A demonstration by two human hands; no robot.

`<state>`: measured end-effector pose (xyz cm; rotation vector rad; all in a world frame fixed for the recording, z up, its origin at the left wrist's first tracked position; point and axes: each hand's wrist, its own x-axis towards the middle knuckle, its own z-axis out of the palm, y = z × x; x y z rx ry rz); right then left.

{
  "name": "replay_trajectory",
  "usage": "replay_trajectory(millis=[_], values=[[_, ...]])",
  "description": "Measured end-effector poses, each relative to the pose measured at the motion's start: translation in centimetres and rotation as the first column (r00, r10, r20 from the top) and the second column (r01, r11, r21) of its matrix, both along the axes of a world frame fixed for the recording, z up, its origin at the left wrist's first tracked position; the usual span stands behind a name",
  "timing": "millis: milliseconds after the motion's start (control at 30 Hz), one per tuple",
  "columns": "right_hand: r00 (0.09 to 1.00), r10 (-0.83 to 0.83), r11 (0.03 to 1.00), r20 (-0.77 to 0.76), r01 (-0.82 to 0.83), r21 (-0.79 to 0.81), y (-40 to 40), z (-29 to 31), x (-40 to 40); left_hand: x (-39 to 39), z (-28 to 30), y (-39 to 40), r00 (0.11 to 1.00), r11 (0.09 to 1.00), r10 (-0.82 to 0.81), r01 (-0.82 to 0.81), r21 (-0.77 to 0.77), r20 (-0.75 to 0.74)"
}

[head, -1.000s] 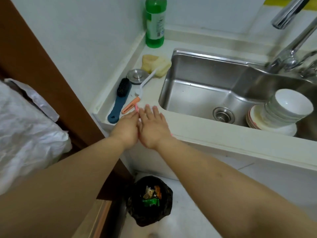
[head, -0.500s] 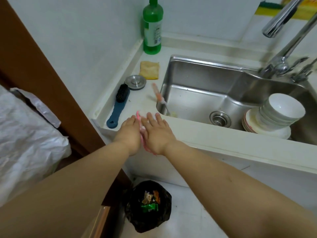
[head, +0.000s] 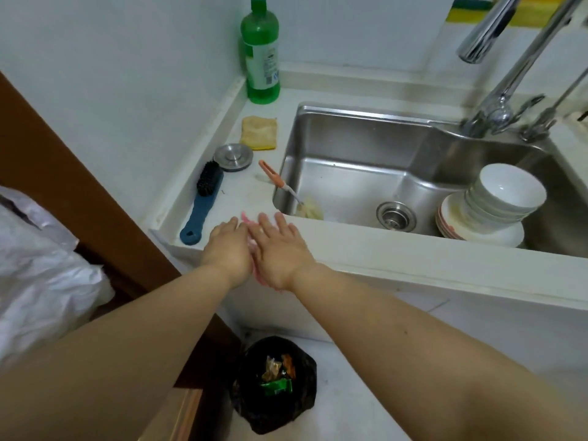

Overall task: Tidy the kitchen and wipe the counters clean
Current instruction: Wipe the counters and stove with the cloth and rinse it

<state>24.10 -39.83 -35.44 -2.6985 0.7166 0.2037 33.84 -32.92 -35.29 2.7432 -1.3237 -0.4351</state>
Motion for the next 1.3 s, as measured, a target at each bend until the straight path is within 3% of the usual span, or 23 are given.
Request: replay_trajectory(millis=[133,233,300,400,567,667,767,867,933,967,1033,1100,1200,1300], values=[[0.999,0.047,0.999,-0.027,-0.048,-0.013,-2.5,0.5,-6.3,-0.4,0.6,-0.3,0.999,0.998,0.034,-0.034,0.051,-0.005],[0.981,-0.171,0.985,-0.091,0.168,-0.033,-5.7,0.8,-13.6,-1.8,0.9,-1.2,1.0,0.998,0.015,-0.014,0.056,-0.021],[0.911,-0.393,0.919,-0.126,0.385,-0.081,-7.3,0.9,-17.1,-3.1,1.2,-1.8,0.998,0.998,-0.027,0.03,0.051,-0.049],[0.813,-0.568,0.822,-0.129,0.552,-0.141,-7.3,0.5,-16.3,-4.9,1.0,-2.6,0.993,0.993,-0.104,0.107,0.05,-0.063],[0.956,-0.28,0.96,-0.083,0.282,0.005,-3.1,0.7,-11.3,-8.0,1.1,-4.1,0.976,0.975,-0.211,0.214,0.054,-0.053],[0.941,-0.321,0.947,-0.103,0.323,-0.002,-4.5,0.9,-15.3,-9.7,1.4,-5.4,0.957,0.954,-0.283,0.288,0.078,-0.065],[0.828,-0.545,0.838,-0.135,0.542,-0.059,-8.4,0.4,-23.2,-12.1,1.8,-7.2,0.949,0.945,-0.308,0.313,0.093,-0.065],[0.585,-0.788,0.613,-0.193,0.777,-0.146,-12.3,1.0,-30.9,-14.8,1.7,-8.5,0.937,0.935,-0.334,0.342,0.088,-0.101],[0.484,-0.851,0.521,-0.206,0.828,-0.206,-13.4,1.5,-32.1,-16.3,1.6,-9.0,0.936,0.934,-0.335,0.345,0.088,-0.111],[0.504,-0.843,0.537,-0.188,0.812,-0.23,-13.4,1.5,-31.2,-16.9,1.5,-9.2,0.942,0.942,-0.317,0.326,0.084,-0.111],[0.705,-0.7,0.709,-0.114,0.666,-0.232,-11.9,1.1,-26.8,-17.4,1.7,-9.6,0.953,0.953,-0.285,0.293,0.071,-0.105],[0.884,-0.465,0.88,-0.044,0.456,-0.133,-9.5,0.4,-22.4,-18.3,1.7,-10.5,0.949,0.952,-0.295,0.302,0.056,-0.108],[0.943,-0.329,0.942,-0.042,0.331,0.048,-8.7,0.3,-20.8,-19.6,2.1,-11.8,0.953,0.962,-0.271,0.265,-0.061,-0.134],[0.917,-0.386,0.922,-0.095,0.384,-0.046,-11.5,0.0,-26.8,-20.9,1.9,-13.3,0.954,0.965,-0.263,0.263,-0.015,-0.144]])
